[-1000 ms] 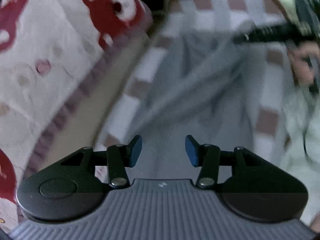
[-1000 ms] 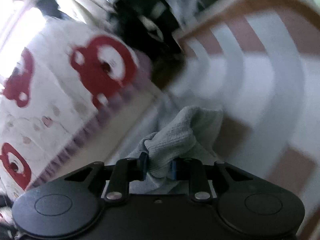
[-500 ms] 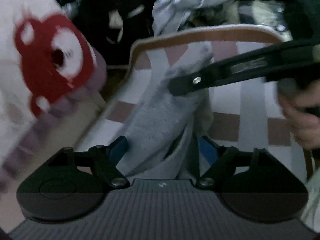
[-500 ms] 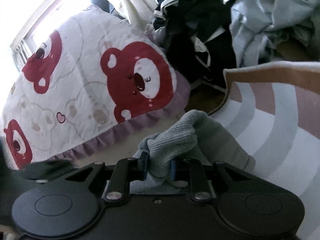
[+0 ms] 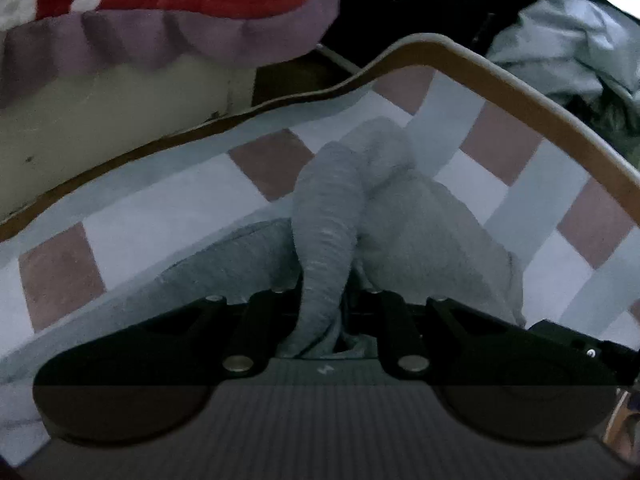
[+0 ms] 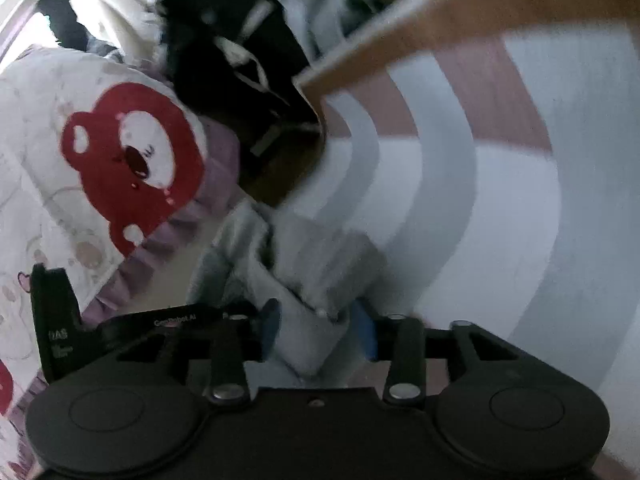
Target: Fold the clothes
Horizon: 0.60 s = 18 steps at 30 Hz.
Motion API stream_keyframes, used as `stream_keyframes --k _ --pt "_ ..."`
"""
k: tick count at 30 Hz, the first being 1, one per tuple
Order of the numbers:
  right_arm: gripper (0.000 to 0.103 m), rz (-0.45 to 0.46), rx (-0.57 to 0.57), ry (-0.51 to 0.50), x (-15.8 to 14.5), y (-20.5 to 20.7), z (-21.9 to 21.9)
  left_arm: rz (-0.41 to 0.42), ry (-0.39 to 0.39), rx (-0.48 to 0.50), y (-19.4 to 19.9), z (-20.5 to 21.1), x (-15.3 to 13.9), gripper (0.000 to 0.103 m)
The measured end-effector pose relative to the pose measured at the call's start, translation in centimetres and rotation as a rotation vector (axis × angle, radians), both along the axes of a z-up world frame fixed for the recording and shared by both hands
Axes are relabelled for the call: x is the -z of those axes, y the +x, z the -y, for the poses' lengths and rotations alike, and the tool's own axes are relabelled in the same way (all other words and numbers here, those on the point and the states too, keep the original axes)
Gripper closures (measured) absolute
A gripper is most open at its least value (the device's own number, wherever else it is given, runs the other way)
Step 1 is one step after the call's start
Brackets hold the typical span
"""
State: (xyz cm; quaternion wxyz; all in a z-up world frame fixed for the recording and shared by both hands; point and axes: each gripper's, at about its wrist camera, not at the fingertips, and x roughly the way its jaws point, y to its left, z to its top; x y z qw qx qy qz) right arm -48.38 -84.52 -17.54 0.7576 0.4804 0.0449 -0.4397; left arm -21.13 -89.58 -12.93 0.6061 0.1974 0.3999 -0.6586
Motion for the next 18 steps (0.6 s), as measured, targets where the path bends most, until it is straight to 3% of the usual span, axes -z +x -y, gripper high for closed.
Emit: stream_keyframes --k 1,6,9,10,11,13,14,16,18 --pt "0.038 0.024 -0.004 0.016 0.5 0.1 0.0 -0.011 -0.002 0.006 0.2 -0.1 -0.2 0.090" --pt "0.031 0.110 -0.006 0.061 3.1 1.0 0.5 -0.068 -0.010 0.036 1.0 -0.9 -0.9 0.093" --pt "0.032 0.086 0.032 -0.031 3.7 2.4 1.6 -0.101 -0.015 0.054 1.5 -1.3 -1.4 0.093" --pt "0.039 0.045 0.024 -0.063 3.5 3.2 2.1 -0.113 -0.016 0.061 1.6 -1.5 -1.6 0.093" --pt "0.060 0.002 0.014 -0.112 2.8 3.7 1.8 -0.124 -0.018 0.067 1.8 -1.6 -1.7 0.093" --pt "0.080 -0.077 -0.001 -0.202 1.3 4.7 1.1 -0.004 -0.084 0.123 0.8 -2.2 -3.1 0.088" --pt "0.081 -0.083 0.016 -0.215 -0.1 4.4 0.3 0.052 -0.156 0.132 0.1 -2.7 -3.9 0.086" --pt "0.083 -0.095 0.050 -0.241 -2.7 3.8 -1.2 0.117 -0.308 0.118 -1.2 -4.1 -5.2 0.065" --pt "0.083 -0.136 0.070 -0.250 -4.8 3.4 -2.7 0.162 -0.373 0.096 -2.5 -4.9 -5.0 0.052"
